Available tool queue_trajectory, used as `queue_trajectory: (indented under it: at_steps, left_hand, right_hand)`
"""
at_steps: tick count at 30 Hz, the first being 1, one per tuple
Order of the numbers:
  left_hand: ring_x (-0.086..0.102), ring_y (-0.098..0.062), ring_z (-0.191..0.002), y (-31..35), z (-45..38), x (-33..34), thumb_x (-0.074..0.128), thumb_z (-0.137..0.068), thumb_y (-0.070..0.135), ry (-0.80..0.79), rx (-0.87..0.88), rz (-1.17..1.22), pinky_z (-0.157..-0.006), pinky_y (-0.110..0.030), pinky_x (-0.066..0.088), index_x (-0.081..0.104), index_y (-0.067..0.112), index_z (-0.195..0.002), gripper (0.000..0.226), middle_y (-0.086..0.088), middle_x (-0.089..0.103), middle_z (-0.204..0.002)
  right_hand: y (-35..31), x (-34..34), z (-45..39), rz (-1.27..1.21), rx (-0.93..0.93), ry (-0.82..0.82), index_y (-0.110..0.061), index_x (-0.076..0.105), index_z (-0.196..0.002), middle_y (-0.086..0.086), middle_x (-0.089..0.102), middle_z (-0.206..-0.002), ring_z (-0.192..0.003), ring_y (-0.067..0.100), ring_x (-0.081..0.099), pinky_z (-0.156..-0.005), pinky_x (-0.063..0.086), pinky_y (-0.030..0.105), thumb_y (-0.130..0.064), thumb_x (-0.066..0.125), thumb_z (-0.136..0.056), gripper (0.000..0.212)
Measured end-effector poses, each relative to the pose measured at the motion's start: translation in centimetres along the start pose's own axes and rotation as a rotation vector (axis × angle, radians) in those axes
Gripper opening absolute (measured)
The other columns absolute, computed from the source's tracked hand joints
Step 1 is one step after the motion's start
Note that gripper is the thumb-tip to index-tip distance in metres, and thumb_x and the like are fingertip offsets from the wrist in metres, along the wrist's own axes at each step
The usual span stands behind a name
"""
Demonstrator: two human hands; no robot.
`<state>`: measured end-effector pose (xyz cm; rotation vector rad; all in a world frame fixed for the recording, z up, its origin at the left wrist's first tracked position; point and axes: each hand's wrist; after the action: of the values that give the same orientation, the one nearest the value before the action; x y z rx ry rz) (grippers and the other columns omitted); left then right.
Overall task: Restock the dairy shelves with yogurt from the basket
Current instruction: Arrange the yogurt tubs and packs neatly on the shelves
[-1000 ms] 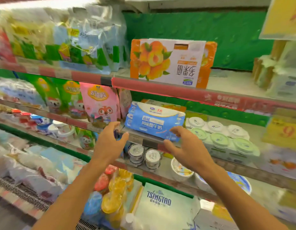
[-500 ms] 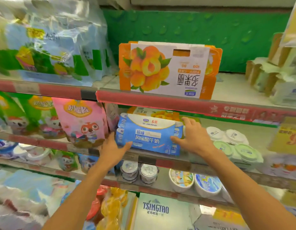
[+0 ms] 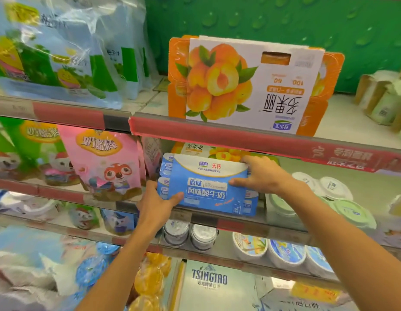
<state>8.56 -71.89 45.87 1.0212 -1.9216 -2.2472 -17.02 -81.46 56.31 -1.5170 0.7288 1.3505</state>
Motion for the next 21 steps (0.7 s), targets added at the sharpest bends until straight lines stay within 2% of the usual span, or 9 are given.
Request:
queue_trajectory:
  at_steps: [2,4,9,14,18,21]
  left_hand:
    - [0.061,-0.022,-0.095,-0.6,0.3,-0.2,0.082,-0.077,0.041,0.037,0.001,-0.043,-0.088,-0.048,0.048,0.041,0.030,-0.090,0.045,0.013,0.060,-0.093]
    - [0.060,-0.025,-0.096,-0.9,0.5,-0.7,0.082,-0.076,0.042,0.031,-0.001,-0.063,-0.091,-0.053,0.047,0.040,0.031,-0.089,0.045,0.011,0.061,-0.093]
    - [0.058,-0.031,-0.101,-1.1,0.8,-1.3,0.083,-0.075,0.043,0.012,0.005,-0.032,-0.085,-0.056,0.049,0.041,0.032,-0.088,0.045,0.007,0.062,-0.095]
    - [0.061,-0.027,-0.097,-1.2,1.5,-1.6,0.083,-0.077,0.040,-0.004,0.014,-0.035,-0.087,-0.054,0.051,0.040,0.030,-0.089,0.046,0.007,0.063,-0.094]
    - [0.060,-0.029,-0.103,-0.5,1.1,-1.6,0.081,-0.079,0.039,-0.038,0.010,0.001,-0.089,-0.055,0.051,0.040,0.028,-0.096,0.046,0.003,0.063,-0.101]
    - [0.062,-0.026,-0.102,0.0,1.1,-1.4,0.081,-0.081,0.030,-0.039,0.008,0.044,-0.088,-0.050,0.053,0.042,0.017,-0.107,0.049,0.004,0.061,-0.101]
  right_hand:
    - [-0.1,0.2,0.5,-0.022,-0.010,-0.007,-0.030,0.054,-0.110,-0.002,0.067,-0.113,-0.090,0.017,0.058,-0.069,0.045,0.030,-0.059,0.073,-0.081,0.046]
    - [-0.1,0.6,1.0,-0.004,-0.005,-0.015,-0.028,0.054,-0.108,-0.001,0.068,-0.110,-0.090,0.018,0.059,-0.065,0.045,0.028,-0.061,0.071,-0.081,0.046]
    - [-0.5,0.8,2.3,0.010,-0.019,0.014,-0.022,0.056,-0.116,-0.001,0.068,-0.111,-0.088,0.016,0.057,-0.061,0.042,0.027,-0.062,0.069,-0.083,0.054]
    - [-0.4,1.1,2.5,-0.024,-0.032,0.025,-0.023,0.054,-0.120,-0.001,0.066,-0.113,-0.093,0.017,0.060,-0.065,0.046,0.029,-0.063,0.070,-0.081,0.057]
    - [-0.2,1.1,1.9,0.010,-0.044,-0.020,-0.024,0.050,-0.110,-0.004,0.057,-0.100,-0.087,0.018,0.054,-0.056,0.037,0.023,-0.063,0.060,-0.087,0.047]
    - [0.1,0.5,0.7,-0.040,-0.007,-0.008,-0.021,0.059,-0.103,-0.004,0.064,-0.100,-0.086,0.017,0.058,-0.063,0.046,0.032,-0.068,0.051,-0.089,0.049]
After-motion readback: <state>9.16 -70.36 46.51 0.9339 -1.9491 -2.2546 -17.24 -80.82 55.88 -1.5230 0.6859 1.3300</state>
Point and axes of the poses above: each hand's wrist, its own z-axis away from the middle knuckle, its own x-axis out of the palm, y = z × x
